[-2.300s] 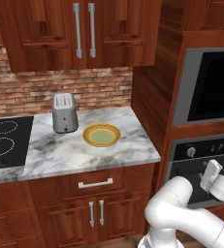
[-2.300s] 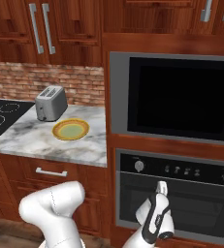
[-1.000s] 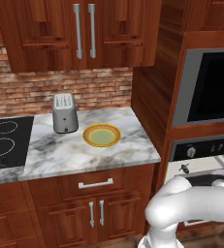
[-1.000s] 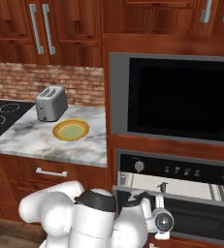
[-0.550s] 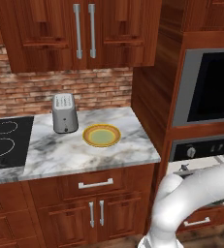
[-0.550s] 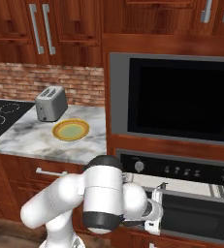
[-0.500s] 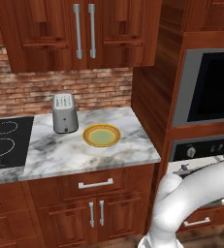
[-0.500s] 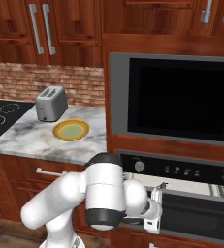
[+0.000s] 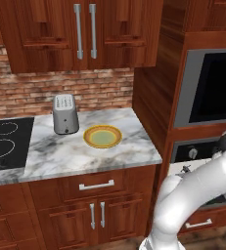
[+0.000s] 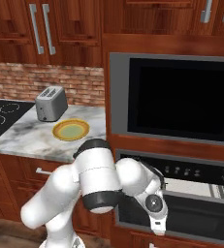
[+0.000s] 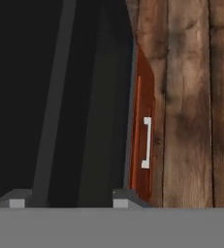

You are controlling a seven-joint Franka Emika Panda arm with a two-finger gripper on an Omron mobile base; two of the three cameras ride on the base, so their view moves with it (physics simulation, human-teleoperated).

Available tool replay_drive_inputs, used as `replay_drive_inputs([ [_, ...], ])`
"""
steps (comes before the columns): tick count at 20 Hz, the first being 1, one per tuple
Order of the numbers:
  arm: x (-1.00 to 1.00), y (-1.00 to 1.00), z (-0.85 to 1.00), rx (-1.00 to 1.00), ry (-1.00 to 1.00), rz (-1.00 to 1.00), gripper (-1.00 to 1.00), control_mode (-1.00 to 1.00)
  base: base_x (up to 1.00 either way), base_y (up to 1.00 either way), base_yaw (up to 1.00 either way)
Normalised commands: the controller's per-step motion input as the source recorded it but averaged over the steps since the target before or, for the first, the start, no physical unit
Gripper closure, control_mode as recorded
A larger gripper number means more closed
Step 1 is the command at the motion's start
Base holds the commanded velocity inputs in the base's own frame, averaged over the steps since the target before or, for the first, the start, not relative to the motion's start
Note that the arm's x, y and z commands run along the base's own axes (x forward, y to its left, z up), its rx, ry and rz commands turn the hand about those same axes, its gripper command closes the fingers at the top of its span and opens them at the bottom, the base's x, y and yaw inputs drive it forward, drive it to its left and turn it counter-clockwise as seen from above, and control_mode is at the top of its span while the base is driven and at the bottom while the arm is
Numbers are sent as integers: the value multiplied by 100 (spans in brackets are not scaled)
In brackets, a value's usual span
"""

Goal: Take the fish from the oven and place it on the plate on the counter.

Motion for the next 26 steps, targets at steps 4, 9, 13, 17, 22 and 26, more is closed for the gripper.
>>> replay_drive_inputs([
  [4, -100, -64, 0, 11, 22, 0, 100, -100, 0, 0, 0],
  [9, -100, -58, 0, 12, 24, 0, 100, -100, 0, 0, 0],
  [13, -100, -14, 75, 16, 18, -1, 100, -100, 0, 0, 0],
  [17, -99, 0, 100, 12, 13, -1, 100, -100, 0, 0, 0],
  [22, -92, 0, 100, 8, 12, 0, 100, -100, 0, 0, 0],
  [26, -19, 7, 100, 6, 4, 1, 100, -100, 0, 0, 0],
])
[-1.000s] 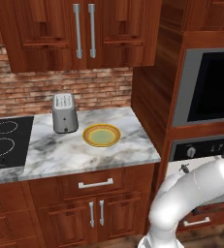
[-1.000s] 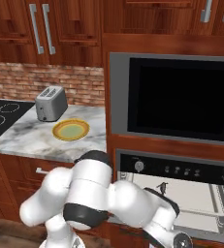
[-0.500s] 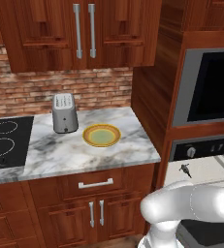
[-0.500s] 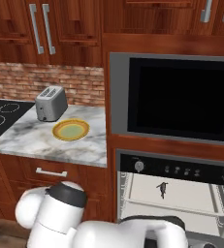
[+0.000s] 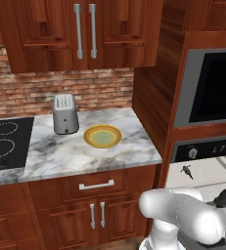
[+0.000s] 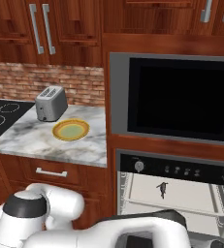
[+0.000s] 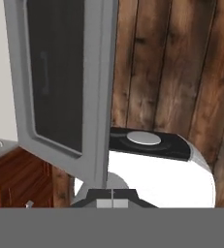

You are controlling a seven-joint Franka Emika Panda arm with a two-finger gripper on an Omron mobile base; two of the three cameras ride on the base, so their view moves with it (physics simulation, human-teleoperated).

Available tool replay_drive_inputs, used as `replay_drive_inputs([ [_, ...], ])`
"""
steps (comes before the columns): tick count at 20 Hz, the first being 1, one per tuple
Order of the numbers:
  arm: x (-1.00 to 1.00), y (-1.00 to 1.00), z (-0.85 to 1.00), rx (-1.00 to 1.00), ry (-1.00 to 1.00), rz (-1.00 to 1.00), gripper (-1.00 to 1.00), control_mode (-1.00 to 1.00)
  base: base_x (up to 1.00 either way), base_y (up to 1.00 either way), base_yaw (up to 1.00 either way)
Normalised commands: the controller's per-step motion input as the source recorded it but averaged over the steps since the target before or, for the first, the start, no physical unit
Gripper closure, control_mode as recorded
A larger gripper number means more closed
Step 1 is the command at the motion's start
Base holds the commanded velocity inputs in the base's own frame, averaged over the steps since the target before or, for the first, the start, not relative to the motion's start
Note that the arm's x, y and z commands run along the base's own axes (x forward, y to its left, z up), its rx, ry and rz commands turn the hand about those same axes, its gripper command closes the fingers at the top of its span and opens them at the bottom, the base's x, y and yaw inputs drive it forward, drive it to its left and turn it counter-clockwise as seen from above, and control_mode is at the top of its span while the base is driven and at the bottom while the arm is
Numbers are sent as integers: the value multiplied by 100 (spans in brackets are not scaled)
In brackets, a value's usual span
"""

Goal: Take the fish from the oven and place it on the plate on the counter.

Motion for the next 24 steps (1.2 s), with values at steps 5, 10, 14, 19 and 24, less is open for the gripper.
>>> replay_drive_inputs([
  [5, 0, 0, 100, 10, -1, 1, 100, -100, 0, 0, 0],
  [10, 2, -3, 75, 4, -20, 0, 100, -100, 0, 0, 0],
  [14, 1, -1, 23, 1, -46, 0, 100, -100, 0, 0, 0],
  [19, 2, 0, 33, 0, -55, 0, 100, -100, 0, 0, 0],
  [24, 28, 0, 50, 9, -36, 0, 100, -100, 0, 0, 0],
])
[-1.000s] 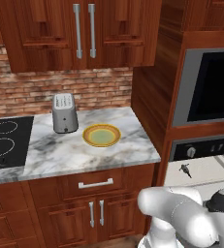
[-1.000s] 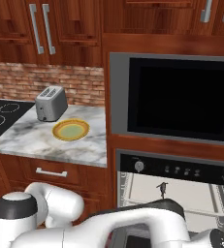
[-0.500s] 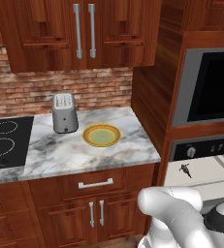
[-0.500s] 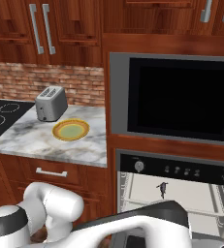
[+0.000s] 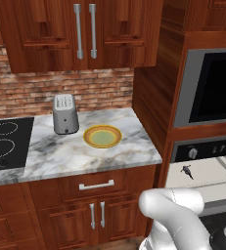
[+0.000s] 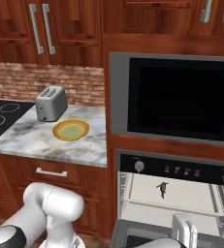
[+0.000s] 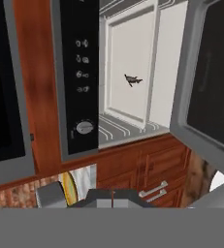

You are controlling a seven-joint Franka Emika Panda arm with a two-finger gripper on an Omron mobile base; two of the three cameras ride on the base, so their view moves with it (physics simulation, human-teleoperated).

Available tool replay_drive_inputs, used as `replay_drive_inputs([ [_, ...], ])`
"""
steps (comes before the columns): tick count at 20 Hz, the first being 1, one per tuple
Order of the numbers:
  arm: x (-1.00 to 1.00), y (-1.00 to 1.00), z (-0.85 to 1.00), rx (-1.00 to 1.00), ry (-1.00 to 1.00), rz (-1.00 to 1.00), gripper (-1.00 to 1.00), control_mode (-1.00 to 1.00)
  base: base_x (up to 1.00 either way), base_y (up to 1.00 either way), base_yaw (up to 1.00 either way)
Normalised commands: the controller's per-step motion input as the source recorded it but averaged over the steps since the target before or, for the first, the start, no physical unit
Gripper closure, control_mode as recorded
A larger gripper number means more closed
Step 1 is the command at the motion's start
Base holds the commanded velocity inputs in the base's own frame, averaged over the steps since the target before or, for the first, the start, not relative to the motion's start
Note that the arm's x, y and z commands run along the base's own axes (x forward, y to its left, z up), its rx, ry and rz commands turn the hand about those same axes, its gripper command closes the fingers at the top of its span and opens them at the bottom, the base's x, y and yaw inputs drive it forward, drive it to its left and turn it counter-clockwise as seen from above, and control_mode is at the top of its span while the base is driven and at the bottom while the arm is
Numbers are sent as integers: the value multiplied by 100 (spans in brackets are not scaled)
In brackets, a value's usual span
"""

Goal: Take the fish from the oven and place it on the plate on the counter.

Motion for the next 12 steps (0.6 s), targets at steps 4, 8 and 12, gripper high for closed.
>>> replay_drive_inputs([
  [4, 29, -1, 59, 14, -17, 0, 100, -100, 0, 0, 0],
  [8, 35, -1, 43, 8, -1, 1, 100, -100, 0, 0, 0],
  [12, 49, 0, 6, 5, 0, 4, 100, -100, 0, 0, 0],
])
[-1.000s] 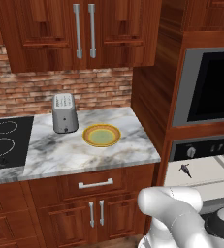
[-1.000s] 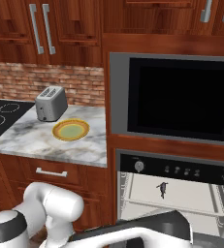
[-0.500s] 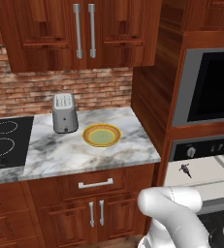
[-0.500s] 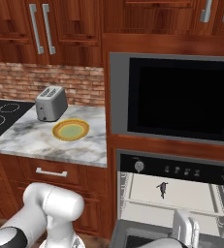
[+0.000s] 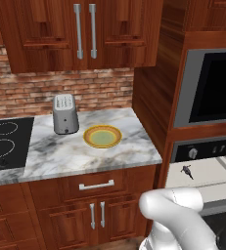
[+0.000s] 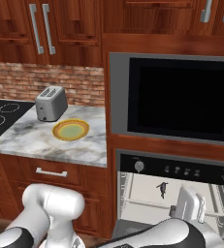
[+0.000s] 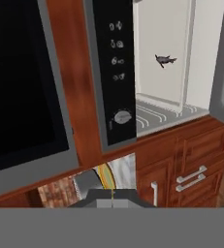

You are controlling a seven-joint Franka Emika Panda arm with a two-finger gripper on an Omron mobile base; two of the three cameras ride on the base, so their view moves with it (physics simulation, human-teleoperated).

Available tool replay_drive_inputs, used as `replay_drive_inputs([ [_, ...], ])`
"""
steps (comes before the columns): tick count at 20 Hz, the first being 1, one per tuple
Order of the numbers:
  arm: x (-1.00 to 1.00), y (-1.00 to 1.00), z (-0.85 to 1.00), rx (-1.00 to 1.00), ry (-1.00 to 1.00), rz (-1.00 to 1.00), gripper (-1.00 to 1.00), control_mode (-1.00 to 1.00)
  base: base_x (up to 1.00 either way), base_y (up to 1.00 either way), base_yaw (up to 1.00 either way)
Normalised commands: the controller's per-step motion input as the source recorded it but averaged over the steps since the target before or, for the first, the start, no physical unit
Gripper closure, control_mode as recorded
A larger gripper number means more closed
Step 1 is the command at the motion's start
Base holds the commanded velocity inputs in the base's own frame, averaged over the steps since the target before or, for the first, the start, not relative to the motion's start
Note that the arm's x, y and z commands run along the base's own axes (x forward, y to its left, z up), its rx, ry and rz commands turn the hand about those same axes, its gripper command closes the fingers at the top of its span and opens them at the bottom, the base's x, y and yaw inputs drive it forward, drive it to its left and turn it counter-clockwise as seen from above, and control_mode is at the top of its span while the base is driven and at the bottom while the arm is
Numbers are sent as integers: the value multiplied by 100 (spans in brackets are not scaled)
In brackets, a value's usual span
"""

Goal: Take the fish from the oven and place it on the plate on the counter.

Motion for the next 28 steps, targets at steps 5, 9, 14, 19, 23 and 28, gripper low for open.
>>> replay_drive_inputs([
  [5, 47, 0, -16, 0, -4, 3, 100, -100, 0, 0, 0],
  [9, 58, 0, -43, -2, -14, 0, -100, -100, 0, 0, 0],
  [14, 60, 0, -47, -1, -6, 2, -100, -100, 0, 0, 0],
  [19, 53, -9, -45, -4, 9, 8, -100, -100, 0, 0, 0],
  [23, 34, -14, -52, -8, 22, 12, -100, -100, 0, 0, 0],
  [28, 9, -14, -46, -8, 19, 14, -100, -100, 0, 0, 0],
])
